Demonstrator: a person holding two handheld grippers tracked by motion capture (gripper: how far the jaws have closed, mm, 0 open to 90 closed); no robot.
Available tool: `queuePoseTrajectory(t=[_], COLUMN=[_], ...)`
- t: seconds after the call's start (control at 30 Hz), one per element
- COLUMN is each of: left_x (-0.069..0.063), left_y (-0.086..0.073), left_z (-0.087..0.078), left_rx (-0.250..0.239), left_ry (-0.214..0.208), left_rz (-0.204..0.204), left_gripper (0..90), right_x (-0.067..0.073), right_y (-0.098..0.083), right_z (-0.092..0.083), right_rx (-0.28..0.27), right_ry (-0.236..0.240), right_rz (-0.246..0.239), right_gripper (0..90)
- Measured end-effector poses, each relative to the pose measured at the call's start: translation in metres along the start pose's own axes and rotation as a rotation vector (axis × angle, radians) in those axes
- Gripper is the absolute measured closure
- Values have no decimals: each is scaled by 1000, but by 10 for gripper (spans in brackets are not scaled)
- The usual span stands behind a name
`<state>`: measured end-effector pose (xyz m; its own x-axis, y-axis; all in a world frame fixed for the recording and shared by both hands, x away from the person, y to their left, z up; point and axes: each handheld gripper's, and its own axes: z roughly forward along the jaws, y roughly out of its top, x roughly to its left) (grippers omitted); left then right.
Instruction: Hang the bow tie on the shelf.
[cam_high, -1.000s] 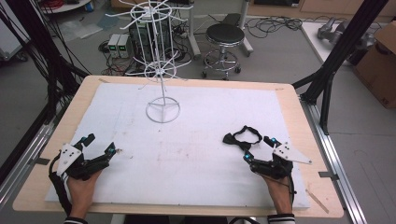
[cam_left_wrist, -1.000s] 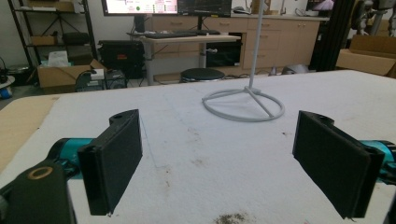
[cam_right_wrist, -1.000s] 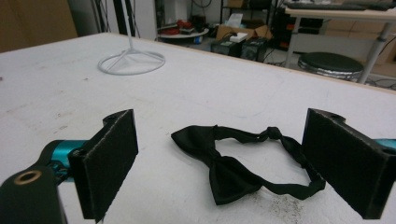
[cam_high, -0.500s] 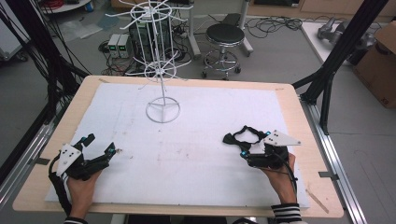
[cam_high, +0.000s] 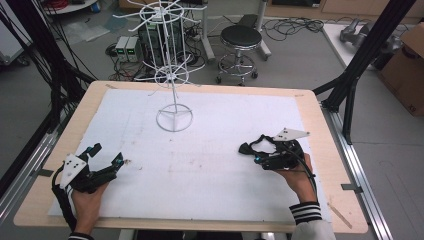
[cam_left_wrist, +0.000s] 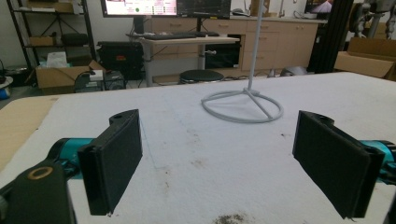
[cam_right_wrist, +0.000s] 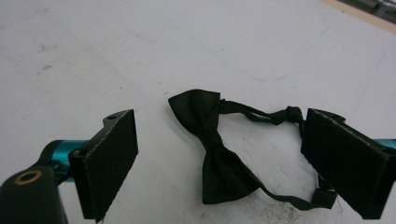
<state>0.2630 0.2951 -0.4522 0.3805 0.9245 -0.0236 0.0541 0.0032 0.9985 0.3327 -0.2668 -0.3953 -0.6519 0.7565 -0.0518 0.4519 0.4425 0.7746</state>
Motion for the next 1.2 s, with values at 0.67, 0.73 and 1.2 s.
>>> queuePoseTrajectory(t=[0.67, 0.73, 1.2], left_x=[1, 1, 2], left_y=[0, 0, 0], left_z=[0, 0, 0], left_rx=[-1, -1, -2], left_ry=[-3, -3, -7], left_rz=[-4, -6, -15], left_gripper=[162, 162, 162], right_x=[-11, -12, -19], right_y=[20, 19, 14], right_z=[24, 26, 38], right_rx=[229, 236, 353], right_ry=[52, 55, 75], right_rz=[-56, -52, -43], right_gripper=[249, 260, 469])
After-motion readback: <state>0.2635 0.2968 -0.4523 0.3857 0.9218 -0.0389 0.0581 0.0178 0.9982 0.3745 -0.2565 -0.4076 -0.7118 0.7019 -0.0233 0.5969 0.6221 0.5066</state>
